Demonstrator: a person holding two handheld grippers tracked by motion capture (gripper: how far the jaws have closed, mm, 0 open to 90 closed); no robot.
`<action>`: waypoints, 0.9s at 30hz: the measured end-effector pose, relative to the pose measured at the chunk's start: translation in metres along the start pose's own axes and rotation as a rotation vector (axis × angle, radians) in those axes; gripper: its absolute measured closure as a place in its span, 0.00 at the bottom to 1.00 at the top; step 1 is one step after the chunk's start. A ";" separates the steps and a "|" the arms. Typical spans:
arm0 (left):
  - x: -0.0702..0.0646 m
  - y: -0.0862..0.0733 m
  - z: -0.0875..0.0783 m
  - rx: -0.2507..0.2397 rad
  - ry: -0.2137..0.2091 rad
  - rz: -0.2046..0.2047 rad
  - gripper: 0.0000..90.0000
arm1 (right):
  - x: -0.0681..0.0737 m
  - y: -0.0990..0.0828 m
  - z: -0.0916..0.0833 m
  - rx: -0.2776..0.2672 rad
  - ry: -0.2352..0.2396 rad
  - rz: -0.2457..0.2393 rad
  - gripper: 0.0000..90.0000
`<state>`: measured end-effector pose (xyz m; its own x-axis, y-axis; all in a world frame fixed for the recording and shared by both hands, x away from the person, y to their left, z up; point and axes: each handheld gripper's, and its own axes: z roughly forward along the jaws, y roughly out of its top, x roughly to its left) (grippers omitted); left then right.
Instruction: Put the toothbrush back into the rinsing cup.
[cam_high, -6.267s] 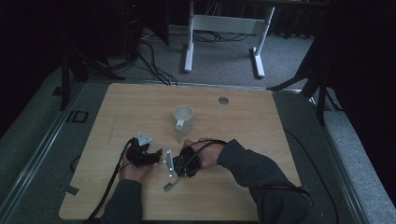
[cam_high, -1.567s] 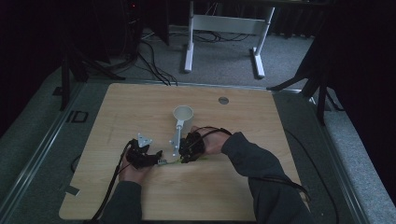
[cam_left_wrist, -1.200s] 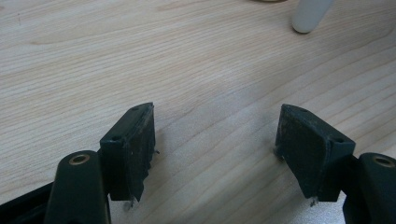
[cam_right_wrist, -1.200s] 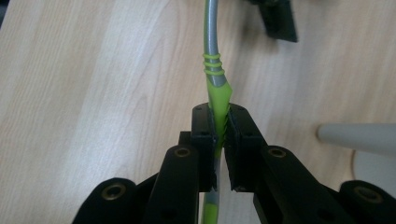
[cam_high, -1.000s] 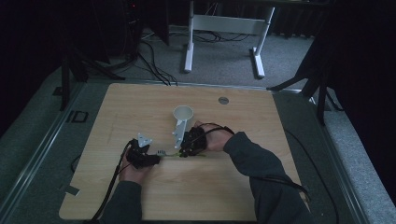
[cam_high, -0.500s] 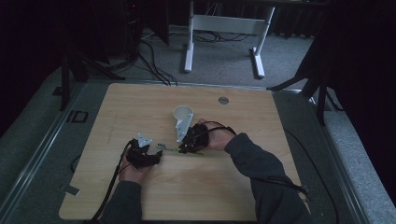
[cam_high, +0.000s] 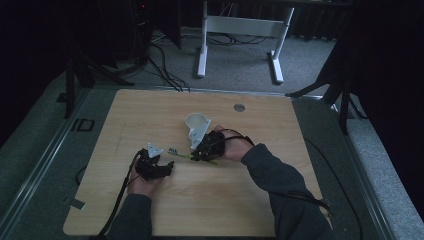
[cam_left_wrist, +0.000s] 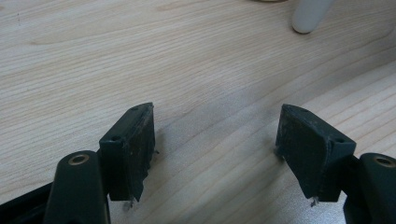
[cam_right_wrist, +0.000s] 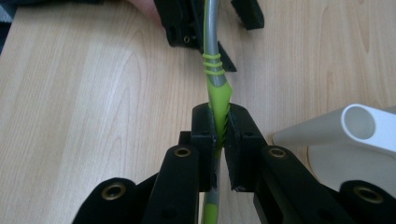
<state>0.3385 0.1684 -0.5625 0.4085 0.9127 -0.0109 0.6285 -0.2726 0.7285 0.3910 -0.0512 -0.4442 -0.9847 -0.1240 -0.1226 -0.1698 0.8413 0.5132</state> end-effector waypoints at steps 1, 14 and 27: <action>0.000 0.000 0.000 0.000 0.000 0.000 0.33 | 0.000 0.000 0.000 0.000 0.000 0.000 0.92; 0.000 0.000 0.000 0.004 -0.001 0.005 0.33 | -0.002 0.001 -0.007 -0.053 -0.014 0.029 0.92; 0.000 0.000 0.000 0.001 -0.001 0.002 0.33 | -0.005 0.002 -0.008 -0.090 -0.035 0.054 0.92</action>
<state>0.3385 0.1684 -0.5624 0.4099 0.9121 -0.0102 0.6287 -0.2744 0.7276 0.3956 -0.0534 -0.4356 -0.9908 -0.0601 -0.1215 -0.1210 0.7957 0.5935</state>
